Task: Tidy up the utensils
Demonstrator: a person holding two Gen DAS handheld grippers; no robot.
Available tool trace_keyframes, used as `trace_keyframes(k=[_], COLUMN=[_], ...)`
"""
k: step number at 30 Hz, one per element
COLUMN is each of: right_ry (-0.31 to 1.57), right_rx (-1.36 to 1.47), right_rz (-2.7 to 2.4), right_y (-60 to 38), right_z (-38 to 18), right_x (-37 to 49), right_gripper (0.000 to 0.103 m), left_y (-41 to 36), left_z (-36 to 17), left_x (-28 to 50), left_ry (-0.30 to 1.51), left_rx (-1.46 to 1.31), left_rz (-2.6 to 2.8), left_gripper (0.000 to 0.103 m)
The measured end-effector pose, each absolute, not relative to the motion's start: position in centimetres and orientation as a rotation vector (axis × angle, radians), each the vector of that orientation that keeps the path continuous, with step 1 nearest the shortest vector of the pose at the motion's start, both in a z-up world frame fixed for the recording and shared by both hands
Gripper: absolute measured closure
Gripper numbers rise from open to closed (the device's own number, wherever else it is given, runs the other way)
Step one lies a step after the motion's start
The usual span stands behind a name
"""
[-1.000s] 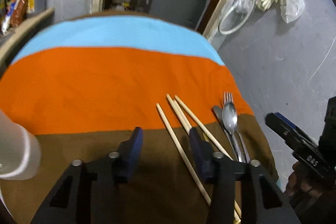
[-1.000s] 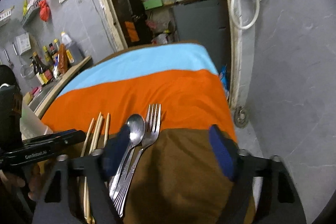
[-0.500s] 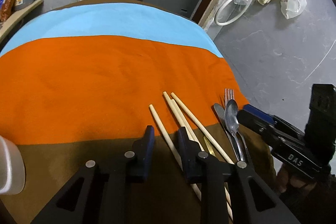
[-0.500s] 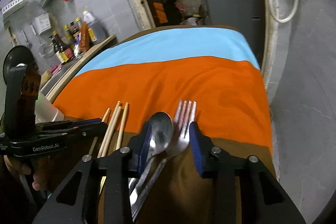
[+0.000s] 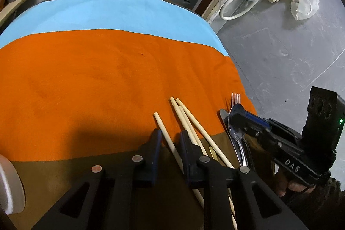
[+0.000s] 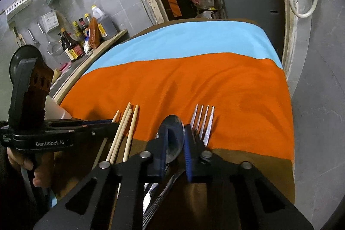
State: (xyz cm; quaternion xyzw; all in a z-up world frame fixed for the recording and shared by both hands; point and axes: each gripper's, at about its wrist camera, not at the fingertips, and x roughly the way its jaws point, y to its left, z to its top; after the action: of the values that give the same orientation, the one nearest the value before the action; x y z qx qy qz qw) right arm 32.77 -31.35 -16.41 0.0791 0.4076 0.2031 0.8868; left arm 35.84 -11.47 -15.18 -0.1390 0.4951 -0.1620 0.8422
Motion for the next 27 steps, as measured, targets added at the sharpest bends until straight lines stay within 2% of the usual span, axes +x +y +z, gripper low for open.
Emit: trace_keyframes(k=[3,5,15,16,18,19,20,25,27], right_ry=[0.841,0.830,0.846,0.852,0.856,0.858,0.858,0.851,0.860], right_rx=[0.173,0.170,0.139,0.149,0.159,0.164,0.174,0.193,0.196], right_rz=[0.408,0.399,0.334,0.319,0.298,0.285,0.277,0.256,0.261], right_y=[-31.6,-31.6,-31.3,-31.6,-32.1,-32.5,-32.7,-33.6,-33.7], right_z=[-16.1,-15.5,-14.0,-14.1,-14.4,-14.5,-14.7,-15.5,-15.9], right_x=[32.5,32.2,31.6,31.7,31.8,31.8,31.8,32.1,32.5], right_gripper=[0.099,0.100,0.101,0.099,0.087,0.070,0.062,0.062,0.070], left_y=[-11.5,-11.2,-9.7,-9.6,-9.5,-9.5,-9.5,-9.7,-9.8], left_z=[-15.0,-15.0,-14.0,-14.0,-14.1,-14.2,-14.3,-14.5,-14.6], left_x=[35.9,35.8,34.2,34.1,34.0,33.9,33.9,34.0,34.2], left_ry=[1.048,1.053,1.050,1.053,1.062,1.065,1.067,1.058,1.055], left_rx=[-0.292,-0.308,-0.341,-0.342,-0.352,-0.354,-0.356,-0.358,-0.358], left_rz=[-0.339,-0.323,-0.246,-0.245,-0.243,-0.241,-0.240,-0.243,-0.244], left_gripper=[0.092,0.098,0.098,0.098,0.098,0.098,0.098,0.098,0.098])
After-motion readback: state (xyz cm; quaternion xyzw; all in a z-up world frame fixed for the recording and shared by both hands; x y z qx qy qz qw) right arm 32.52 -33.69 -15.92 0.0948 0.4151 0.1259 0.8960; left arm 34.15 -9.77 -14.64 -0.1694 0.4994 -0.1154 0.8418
